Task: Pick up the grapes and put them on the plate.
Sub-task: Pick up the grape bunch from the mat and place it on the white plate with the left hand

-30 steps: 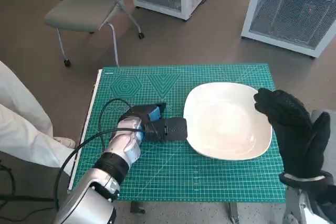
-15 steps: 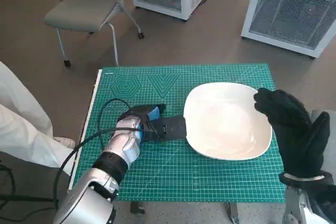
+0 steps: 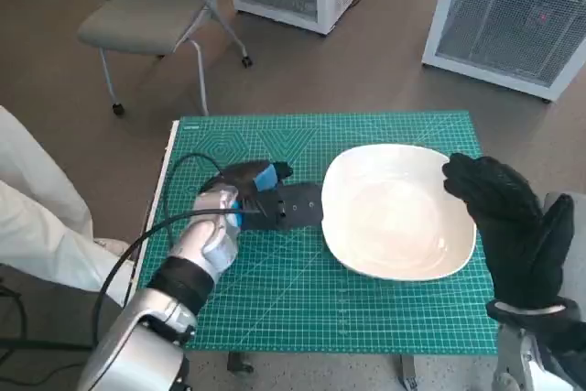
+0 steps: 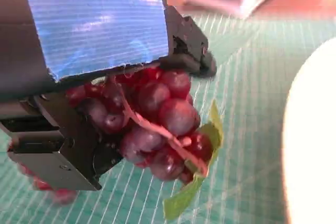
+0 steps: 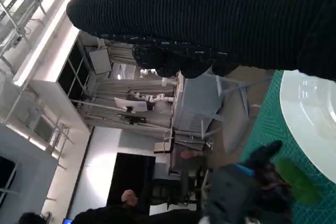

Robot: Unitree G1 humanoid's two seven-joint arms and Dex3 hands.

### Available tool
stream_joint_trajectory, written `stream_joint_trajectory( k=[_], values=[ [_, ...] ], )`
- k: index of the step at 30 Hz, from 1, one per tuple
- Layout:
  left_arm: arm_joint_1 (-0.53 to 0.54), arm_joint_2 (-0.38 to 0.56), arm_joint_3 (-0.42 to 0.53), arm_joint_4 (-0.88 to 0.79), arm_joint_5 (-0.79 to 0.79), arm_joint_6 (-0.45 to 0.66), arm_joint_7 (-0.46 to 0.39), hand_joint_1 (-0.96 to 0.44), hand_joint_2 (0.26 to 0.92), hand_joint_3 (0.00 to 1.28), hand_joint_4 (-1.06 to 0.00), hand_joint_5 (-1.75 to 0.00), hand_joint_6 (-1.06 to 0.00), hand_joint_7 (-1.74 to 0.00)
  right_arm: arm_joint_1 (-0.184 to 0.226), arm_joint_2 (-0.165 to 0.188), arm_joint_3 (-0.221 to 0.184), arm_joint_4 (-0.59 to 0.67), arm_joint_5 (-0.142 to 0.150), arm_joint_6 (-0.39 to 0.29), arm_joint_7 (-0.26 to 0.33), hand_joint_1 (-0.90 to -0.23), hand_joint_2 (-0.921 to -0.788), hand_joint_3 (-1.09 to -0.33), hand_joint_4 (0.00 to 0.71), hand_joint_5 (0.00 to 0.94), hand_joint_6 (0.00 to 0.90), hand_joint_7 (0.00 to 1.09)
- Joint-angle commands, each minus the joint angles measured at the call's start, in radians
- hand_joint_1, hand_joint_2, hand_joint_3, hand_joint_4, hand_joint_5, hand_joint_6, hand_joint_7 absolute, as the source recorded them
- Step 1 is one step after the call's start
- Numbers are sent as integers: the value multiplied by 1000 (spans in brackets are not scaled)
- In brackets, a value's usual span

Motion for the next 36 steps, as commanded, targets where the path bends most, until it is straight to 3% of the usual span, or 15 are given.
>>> stream_joint_trajectory(
  k=[1, 12, 17, 24, 36],
  values=[
    [28, 56, 25, -192, 4, 35, -45, 28, 704, 459, -651, -1402, -717, -924, 4, -4, -2, 18, 7, 5, 5, -392, -921, -644, 387, 724, 160, 992],
    [108, 136, 68, -541, 26, 122, -114, 3, 842, 206, -630, -1415, -748, -864, -5, -1, -1, 26, 7, 5, 5, -392, -921, -644, 389, 725, 161, 992],
    [136, 150, 95, -645, 22, 141, -125, 2, 878, 115, -697, -1319, -728, -900, -9, -1, 0, 30, 10, 4, 7, -391, -921, -644, 389, 726, 162, 993],
    [151, 146, 115, -696, 16, 132, -116, 1, 883, 76, -761, -1224, -716, -942, -12, 0, 1, 34, 12, 1, 10, -390, -921, -644, 389, 726, 162, 993],
    [94, 96, 90, -646, 12, 87, -116, 3, 882, 71, -724, -1300, -786, -825, -10, -8, -4, 31, 20, -1, 16, -391, -921, -642, 390, 727, 163, 992]
  ],
)
